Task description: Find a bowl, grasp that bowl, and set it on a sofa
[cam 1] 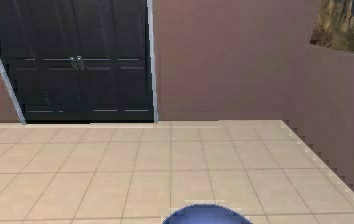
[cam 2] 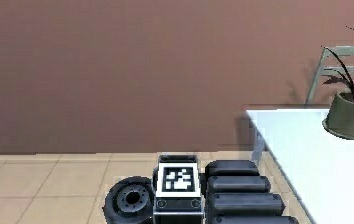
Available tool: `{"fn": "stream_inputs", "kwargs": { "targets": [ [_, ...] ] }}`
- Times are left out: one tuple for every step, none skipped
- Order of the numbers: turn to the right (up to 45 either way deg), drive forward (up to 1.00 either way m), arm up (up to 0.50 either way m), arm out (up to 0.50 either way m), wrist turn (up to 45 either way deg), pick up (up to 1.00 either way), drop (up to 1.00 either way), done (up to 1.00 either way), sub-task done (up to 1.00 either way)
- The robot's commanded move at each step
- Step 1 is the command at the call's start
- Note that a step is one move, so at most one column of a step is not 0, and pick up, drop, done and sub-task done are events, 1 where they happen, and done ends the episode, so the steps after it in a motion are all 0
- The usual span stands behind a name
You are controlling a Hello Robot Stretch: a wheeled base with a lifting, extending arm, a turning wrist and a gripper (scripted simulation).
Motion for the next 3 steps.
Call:
{"fn": "stream_inputs", "kwargs": {
  "targets": [
    [0.0,0.05,0.00,0.00,0.0,0.00,0.00,0.00,0.00],
    [-45.0,0.00,0.00,0.00,0.0,0.00,0.00,0.00,0.00],
    [-24.0,0.00,0.00,0.00,0.0,0.00,0.00,0.00,0.00]
  ]
}}
